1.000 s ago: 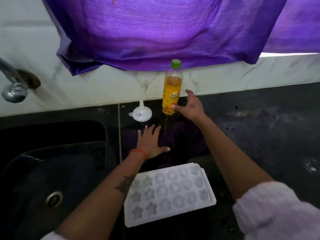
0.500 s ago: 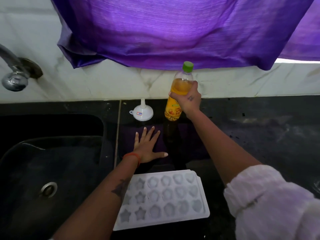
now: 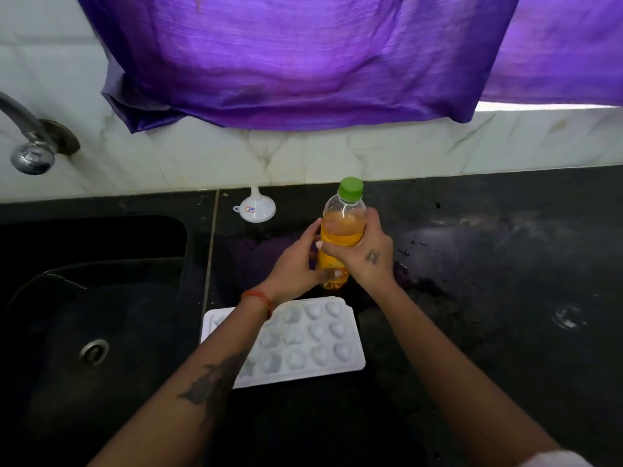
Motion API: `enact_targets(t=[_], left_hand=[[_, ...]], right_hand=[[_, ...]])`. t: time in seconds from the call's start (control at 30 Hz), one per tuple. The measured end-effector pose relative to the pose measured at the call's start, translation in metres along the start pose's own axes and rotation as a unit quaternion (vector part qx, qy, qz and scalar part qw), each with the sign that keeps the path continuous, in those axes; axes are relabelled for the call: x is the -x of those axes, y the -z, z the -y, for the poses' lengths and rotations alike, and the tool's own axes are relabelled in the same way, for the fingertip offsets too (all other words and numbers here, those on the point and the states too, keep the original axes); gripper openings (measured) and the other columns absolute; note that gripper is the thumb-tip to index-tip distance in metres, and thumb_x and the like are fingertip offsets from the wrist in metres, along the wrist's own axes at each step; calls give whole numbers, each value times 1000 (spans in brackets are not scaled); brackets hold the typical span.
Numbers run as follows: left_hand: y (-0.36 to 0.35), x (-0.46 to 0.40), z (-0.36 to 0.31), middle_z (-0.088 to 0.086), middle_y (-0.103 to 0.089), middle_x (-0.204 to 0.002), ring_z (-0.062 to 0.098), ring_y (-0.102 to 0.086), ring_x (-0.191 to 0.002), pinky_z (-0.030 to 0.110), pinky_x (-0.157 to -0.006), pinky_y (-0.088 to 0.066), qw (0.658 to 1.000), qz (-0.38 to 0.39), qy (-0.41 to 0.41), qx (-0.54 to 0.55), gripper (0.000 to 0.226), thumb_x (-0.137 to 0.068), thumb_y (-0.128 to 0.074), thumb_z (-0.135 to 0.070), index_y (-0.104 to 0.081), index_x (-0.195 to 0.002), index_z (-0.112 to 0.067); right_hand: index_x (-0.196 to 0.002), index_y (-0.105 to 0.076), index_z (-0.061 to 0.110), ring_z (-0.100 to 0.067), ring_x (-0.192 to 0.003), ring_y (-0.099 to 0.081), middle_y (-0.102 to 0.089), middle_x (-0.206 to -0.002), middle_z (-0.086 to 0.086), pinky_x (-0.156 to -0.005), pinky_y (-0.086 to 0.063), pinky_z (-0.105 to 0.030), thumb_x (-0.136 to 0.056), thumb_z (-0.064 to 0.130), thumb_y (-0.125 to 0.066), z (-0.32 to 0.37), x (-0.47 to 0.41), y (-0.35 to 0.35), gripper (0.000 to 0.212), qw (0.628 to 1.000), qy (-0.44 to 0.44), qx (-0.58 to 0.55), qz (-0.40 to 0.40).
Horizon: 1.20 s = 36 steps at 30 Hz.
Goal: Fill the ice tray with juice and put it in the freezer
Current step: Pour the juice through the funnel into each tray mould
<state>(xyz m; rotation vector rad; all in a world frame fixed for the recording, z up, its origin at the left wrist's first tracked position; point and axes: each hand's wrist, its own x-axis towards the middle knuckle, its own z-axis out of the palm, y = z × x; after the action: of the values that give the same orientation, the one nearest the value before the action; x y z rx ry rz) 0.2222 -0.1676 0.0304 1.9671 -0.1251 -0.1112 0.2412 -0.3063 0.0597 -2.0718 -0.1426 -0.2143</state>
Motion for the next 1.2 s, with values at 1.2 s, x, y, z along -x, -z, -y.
enact_targets(t=[1.2], left_hand=[[-2, -8, -60, 6, -53, -134, 24, -56, -115, 45, -98, -48, 995, -90, -21, -43, 75, -78, -74, -35, -31, -137, -22]], right_hand=[[-110, -62, 3, -25, -86, -57, -56, -95, -11, -70, -41, -29, -94, 25, -51, 112, -63, 68, 30, 762, 335, 492, 255]])
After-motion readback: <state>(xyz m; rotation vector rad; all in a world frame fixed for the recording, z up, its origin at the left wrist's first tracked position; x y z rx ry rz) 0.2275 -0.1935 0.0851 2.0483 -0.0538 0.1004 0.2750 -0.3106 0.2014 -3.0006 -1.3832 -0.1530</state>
